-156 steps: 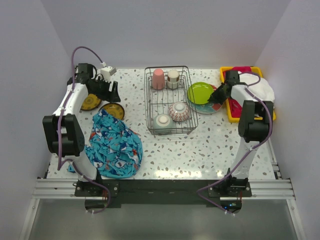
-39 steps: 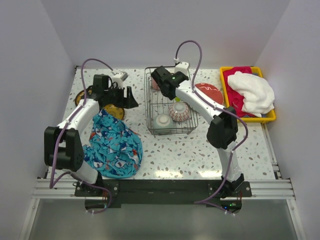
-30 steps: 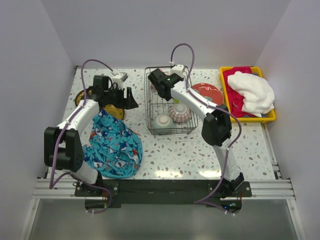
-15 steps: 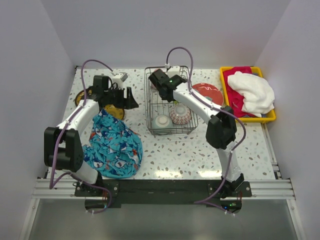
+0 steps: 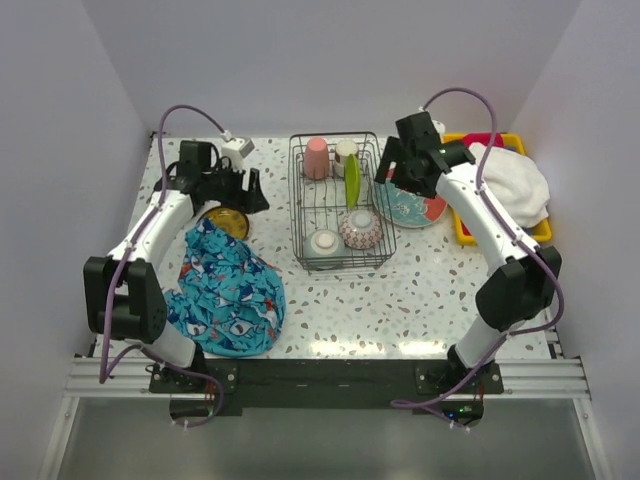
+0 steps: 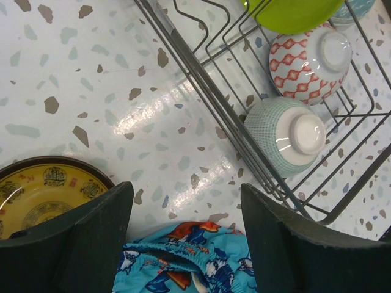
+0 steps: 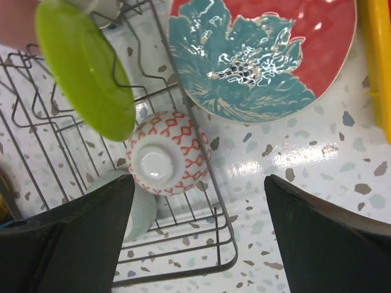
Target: Load the mixed dishes into the dish rack
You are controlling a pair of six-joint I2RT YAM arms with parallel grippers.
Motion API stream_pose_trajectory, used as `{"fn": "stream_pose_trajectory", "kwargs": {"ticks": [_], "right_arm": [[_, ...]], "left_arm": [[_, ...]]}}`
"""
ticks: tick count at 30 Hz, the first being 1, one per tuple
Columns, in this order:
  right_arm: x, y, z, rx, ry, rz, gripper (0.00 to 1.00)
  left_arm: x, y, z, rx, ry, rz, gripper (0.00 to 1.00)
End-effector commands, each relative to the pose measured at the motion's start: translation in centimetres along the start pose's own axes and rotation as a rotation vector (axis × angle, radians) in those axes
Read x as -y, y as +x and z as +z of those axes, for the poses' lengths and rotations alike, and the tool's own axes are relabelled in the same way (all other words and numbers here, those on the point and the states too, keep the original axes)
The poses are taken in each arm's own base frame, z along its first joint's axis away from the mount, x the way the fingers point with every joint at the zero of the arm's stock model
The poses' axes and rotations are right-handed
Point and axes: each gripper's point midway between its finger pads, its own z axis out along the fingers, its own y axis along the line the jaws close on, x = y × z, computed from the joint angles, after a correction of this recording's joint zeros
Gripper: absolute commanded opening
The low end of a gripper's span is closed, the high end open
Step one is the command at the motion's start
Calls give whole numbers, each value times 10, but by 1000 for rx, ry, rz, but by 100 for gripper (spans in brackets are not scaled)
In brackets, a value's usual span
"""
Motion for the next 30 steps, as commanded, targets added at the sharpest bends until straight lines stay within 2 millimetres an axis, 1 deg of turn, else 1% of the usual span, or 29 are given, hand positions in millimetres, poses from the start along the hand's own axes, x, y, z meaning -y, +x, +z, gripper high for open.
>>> {"fn": "stream_pose_trajectory", "kwargs": {"ticks": [1,2,3,4,5,6,7,8,9,10,11,12,13,14,15,16,17,18,19,21,22,23,24,25,30], "right_arm": [[-8,6,14,-114,-186,185,86],[-3,12,19,-136,-190,209,85],[-2,7,24,-144,-219,268,85],[4,14,29,-162,-210,301,85],[7,15,33,-165,-212,335,83],[12,10,38,-161,-214,409,83],[20,20,45,-181,-190,442,82],[27,21,46,-176,-173,475,82],[37,19,50,-163,-150,515,81],[47,30,57,-180,-114,566,81],[51,30,55,-169,-116,598,80],[57,23,59,-142,-118,641,79],[67,33,64,-146,-87,665,78],[70,34,65,-140,-85,693,77],[70,26,65,-106,-109,731,76],[74,33,69,-110,-101,744,75],[80,32,72,-79,-79,758,74],[81,25,73,-43,-89,796,73],[85,35,79,-45,-72,811,70],[93,33,89,-10,-50,849,68],[96,40,94,-13,-39,856,67],[97,40,97,-2,-38,862,65],[101,37,100,27,-25,866,65],[105,43,106,21,-4,870,65],[122,49,115,46,53,904,64]], "left_arm": [[-10,-23,-19,35,-67,105,76],[-11,-26,-20,39,-74,125,76],[-13,-26,-20,36,-82,134,77],[-14,-25,-19,28,-82,138,77],[-15,-27,-19,28,-83,155,77],[-17,-28,-19,25,-89,160,77],[-20,-23,-15,2,-88,158,77],[-21,-28,-16,3,-93,179,77],[-25,-28,-15,-9,-104,184,77],[-29,-28,-12,-27,-110,186,77],[-31,-29,-12,-32,-115,202,77],[-35,-28,-11,-43,-125,207,77],[-38,-31,-9,-45,-131,219,77],[-40,-32,-8,-46,-136,222,77],[-41,-32,-7,-53,-137,220,77],[-43,-34,-4,-57,-135,221,77],[-44,-35,-3,-60,-134,218,77],[-44,-34,-1,-65,-132,208,77],[-45,-36,2,-65,-127,191,77],[-41,-37,5,-59,-101,180,77],[-38,-37,7,-58,-88,177,77],[-37,-36,8,-61,-80,176,77],[-35,-35,9,-66,-76,179,77],[-36,-34,9,-72,-76,189,77],[-41,-29,9,-91,-93,202,77]]}}
